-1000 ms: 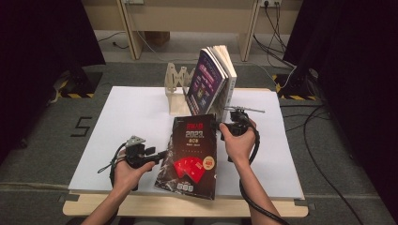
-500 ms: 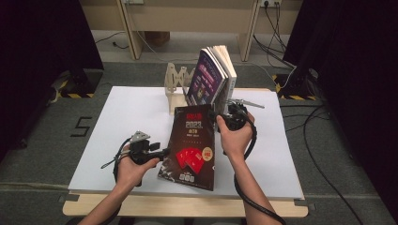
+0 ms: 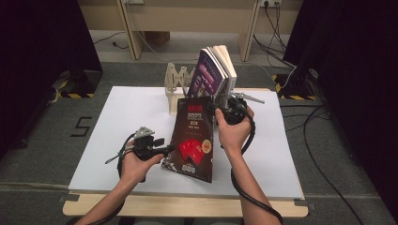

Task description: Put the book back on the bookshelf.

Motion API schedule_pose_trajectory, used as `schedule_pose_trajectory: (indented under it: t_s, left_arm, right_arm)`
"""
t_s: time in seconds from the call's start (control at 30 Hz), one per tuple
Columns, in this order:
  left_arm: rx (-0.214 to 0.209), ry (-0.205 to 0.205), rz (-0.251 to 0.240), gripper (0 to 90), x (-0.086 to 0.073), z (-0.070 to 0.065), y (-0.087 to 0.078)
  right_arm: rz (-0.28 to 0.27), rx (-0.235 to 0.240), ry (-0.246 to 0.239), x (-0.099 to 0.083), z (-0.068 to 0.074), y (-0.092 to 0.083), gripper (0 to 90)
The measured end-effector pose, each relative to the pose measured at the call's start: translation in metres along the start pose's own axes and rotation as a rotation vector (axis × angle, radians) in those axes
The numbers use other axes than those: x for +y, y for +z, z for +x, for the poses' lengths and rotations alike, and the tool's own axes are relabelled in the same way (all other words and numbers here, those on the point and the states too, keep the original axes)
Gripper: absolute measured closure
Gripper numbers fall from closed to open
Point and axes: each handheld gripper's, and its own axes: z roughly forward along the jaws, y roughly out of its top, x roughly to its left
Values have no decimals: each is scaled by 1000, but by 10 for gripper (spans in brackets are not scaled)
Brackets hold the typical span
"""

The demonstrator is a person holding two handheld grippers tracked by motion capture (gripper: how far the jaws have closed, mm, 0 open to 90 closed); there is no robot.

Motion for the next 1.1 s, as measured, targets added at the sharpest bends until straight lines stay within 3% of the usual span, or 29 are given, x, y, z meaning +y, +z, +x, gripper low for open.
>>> schedule_pose_trajectory:
  t_s: [0.47,1.1]
  left_arm:
    - [-62,14,-45,416,29,-22,5]
    - [-82,39,-88,397,53,-36,3]
  right_arm:
    - [-23,-11,-20,1,10,5,876]
    - [-117,-20,-29,15,31,11,875]
